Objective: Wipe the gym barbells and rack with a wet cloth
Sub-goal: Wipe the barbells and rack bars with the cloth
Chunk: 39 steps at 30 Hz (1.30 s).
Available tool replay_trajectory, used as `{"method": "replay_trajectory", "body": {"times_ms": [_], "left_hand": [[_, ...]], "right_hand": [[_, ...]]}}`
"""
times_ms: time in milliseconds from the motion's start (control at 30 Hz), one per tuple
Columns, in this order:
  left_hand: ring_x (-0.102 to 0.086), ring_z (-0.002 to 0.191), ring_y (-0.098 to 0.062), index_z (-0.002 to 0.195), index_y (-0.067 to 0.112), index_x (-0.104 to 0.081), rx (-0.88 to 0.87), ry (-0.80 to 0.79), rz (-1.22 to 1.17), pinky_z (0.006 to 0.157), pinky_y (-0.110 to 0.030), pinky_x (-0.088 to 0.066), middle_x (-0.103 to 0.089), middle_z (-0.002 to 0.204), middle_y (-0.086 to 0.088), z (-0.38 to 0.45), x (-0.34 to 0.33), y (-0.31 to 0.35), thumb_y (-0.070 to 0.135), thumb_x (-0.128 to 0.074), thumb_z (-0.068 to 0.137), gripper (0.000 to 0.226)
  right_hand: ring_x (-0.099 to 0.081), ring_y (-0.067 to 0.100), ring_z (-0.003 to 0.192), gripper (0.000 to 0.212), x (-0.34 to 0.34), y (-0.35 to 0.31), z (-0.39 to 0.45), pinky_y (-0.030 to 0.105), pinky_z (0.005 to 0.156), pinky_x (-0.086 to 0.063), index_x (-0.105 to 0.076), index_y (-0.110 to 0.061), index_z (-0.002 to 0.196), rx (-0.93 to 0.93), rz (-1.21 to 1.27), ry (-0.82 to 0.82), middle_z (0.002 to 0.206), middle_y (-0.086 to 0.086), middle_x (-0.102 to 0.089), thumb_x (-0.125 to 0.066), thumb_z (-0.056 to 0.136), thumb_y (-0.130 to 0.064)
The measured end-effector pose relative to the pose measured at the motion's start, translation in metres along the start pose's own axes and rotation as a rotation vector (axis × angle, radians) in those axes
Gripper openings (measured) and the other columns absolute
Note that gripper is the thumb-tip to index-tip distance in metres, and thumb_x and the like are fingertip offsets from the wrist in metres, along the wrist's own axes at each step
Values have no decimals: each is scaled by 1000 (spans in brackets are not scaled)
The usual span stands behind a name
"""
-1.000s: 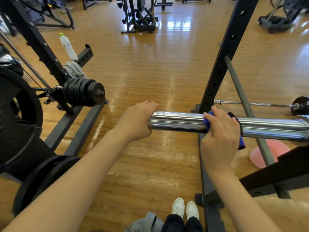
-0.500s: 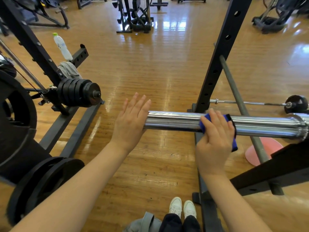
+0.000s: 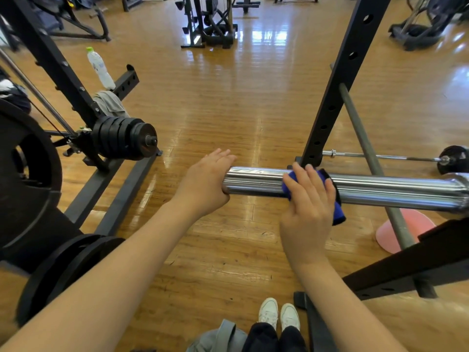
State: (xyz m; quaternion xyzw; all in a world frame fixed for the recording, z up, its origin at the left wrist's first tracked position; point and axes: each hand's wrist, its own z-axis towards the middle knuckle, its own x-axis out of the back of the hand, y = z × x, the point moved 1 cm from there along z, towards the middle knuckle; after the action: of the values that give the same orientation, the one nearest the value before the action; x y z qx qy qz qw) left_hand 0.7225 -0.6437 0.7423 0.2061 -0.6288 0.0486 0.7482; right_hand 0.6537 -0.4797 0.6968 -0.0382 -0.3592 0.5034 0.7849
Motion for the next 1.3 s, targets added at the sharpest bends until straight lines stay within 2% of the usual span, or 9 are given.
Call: {"method": "replay_trajectory", "body": {"times_ms": [233, 367, 533, 700, 833, 933, 1000, 1100, 1300], "left_hand": [[-20, 143, -13, 145, 18, -33, 1, 15, 0, 114, -29, -16, -29, 153, 0, -1, -1, 0, 13, -69, 79, 76], [-19, 143, -12, 146, 18, -33, 5, 13, 4, 114, -28, -15, -28, 154, 1, -2, 0, 0, 13, -68, 80, 75], [-18, 143, -12, 146, 20, -31, 6, 23, 9, 114, -27, -15, -27, 154, 3, -2, -2, 1, 14, -68, 80, 76], [-17, 144, -15, 146, 16, -30, 11, 48, 65, 115, -31, -14, -27, 154, -2, -1, -5, -1, 14, -70, 78, 79], [-16, 144, -26, 147, 9, -28, -2, 99, 200, 116, -42, -10, -27, 154, -11, -4, -8, 0, 17, -75, 74, 87], [-3, 145, -29, 150, 11, -5, 33, 128, 330, 114, -45, 0, -7, 158, -13, -8, -8, 1, 29, -77, 73, 107], [-3, 144, -32, 148, 10, -6, 16, 217, 387, 114, -50, -4, -6, 156, -17, -16, -13, 2, 27, -83, 63, 116], [4, 145, -28, 146, 6, -16, -52, 347, 428, 115, -53, -3, -12, 152, -18, -24, -32, -1, 14, -84, 59, 110], [-37, 134, -32, 136, 3, -36, -125, 552, 426, 112, -53, -16, -44, 142, -19, -14, -39, -5, 3, -70, 81, 65]], "right_hand": [[-52, 28, 123, 38, -11, -8, -2, 44, 109, -32, -68, -6, 112, 277, 4, -146, 127, 10, -60, -45, 84, 6], [-44, 25, 128, 42, 17, 28, -5, 43, 112, -27, -62, -7, 117, 150, -6, -52, 131, 8, -52, -49, 82, 13], [-52, 31, 122, 38, 10, 8, 10, 42, 110, -23, -66, -2, 111, -61, -34, -30, 122, 15, -62, -40, 84, 0], [-59, 29, 114, 38, -19, -33, 15, 41, 107, -27, -70, -4, 106, 102, -11, -163, 117, 12, -66, -41, 80, 0], [-55, 25, 119, 39, -9, -19, 9, 37, 108, -30, -68, -7, 113, 240, 38, -240, 123, 9, -63, -43, 83, -2], [-52, 24, 121, 39, 15, 7, 10, 37, 109, -29, -65, -6, 115, 128, 34, -180, 124, 10, -61, -40, 85, -6], [-55, 27, 119, 38, 22, 16, 14, 38, 107, -31, -65, -3, 114, 31, 11, -128, 121, 12, -63, -41, 85, -5], [-56, 29, 118, 37, 12, 6, 18, 40, 107, -29, -66, -3, 112, -55, -42, -94, 119, 13, -64, -43, 83, 0], [-51, 26, 124, 39, -11, -25, 1, 39, 110, -27, -65, -5, 117, 192, -1, -224, 127, 11, -60, -41, 86, -2]]}}
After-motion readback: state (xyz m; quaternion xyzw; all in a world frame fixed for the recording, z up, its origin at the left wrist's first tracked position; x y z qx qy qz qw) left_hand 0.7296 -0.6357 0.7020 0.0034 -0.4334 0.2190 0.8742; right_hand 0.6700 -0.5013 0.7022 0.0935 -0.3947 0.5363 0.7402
